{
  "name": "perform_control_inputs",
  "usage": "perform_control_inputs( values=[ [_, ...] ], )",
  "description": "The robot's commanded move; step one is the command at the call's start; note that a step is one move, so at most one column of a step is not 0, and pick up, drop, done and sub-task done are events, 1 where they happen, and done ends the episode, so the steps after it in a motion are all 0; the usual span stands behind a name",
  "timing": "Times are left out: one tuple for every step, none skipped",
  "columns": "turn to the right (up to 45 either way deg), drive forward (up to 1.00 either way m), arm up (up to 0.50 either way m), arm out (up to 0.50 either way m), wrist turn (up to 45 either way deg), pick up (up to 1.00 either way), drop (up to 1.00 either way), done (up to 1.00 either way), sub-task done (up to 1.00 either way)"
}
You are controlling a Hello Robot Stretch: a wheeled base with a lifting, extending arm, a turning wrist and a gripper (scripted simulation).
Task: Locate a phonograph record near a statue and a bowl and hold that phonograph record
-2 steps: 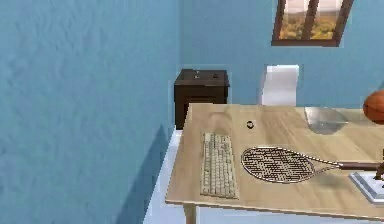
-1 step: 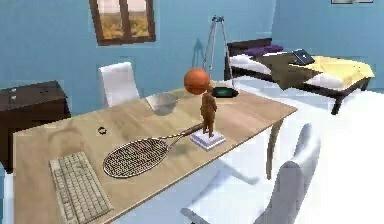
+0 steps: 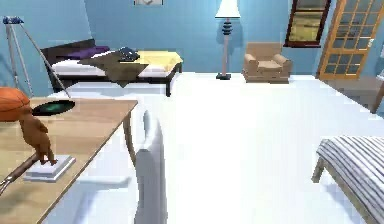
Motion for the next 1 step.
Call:
perform_control_inputs(
  values=[
    [45.0, 0.00, 0.00, 0.00, 0.0, 0.00, 0.00, 0.00, 0.00]
  ],
)
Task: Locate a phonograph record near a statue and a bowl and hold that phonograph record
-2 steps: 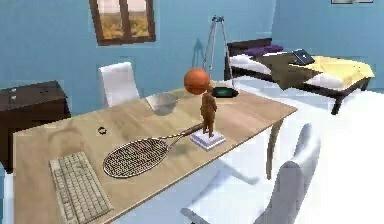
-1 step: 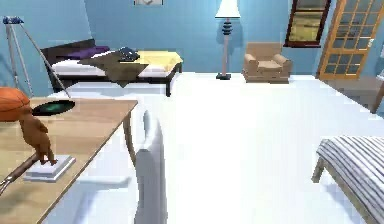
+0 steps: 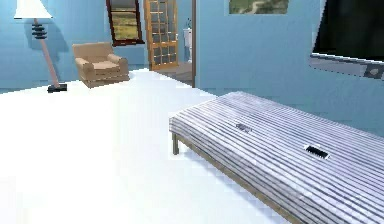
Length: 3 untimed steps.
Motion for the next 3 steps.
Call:
perform_control_inputs(
  values=[
    [15.0, 0.00, 0.00, 0.00, 0.0, 0.00, 0.00, 0.00, 0.00],
    [0.0, 0.50, 0.00, 0.00, 0.0, 0.00, 0.00, 0.00, 0.00],
    [-45.0, 0.00, 0.00, 0.00, 0.0, 0.00, 0.00, 0.00, 0.00]
  ],
)
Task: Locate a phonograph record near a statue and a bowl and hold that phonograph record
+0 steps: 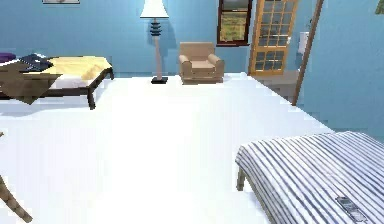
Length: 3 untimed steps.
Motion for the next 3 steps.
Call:
perform_control_inputs(
  values=[
    [-6.0, 0.00, 0.00, 0.00, 0.0, 0.00, 0.00, 0.00, 0.00],
    [0.0, 0.75, 0.00, 0.00, 0.0, 0.00, 0.00, 0.00, 0.00],
    [-45.0, 0.00, 0.00, 0.00, 0.0, 0.00, 0.00, 0.00, 0.00]
  ],
)
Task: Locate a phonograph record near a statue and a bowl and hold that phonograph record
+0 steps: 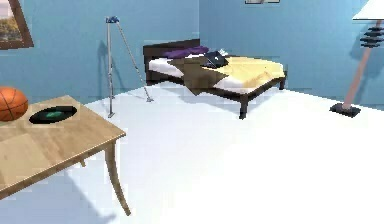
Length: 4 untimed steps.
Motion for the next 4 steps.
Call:
perform_control_inputs(
  values=[
    [-15.0, 0.00, 0.00, 0.00, 0.0, 0.00, 0.00, 0.00, 0.00],
    [0.0, 0.60, 0.00, 0.00, 0.0, 0.00, 0.00, 0.00, 0.00],
    [-45.0, 0.00, 0.00, 0.00, 0.0, 0.00, 0.00, 0.00, 0.00],
    [-45.0, 0.00, 0.00, 0.00, 0.0, 0.00, 0.00, 0.00, 0.00]
  ],
)
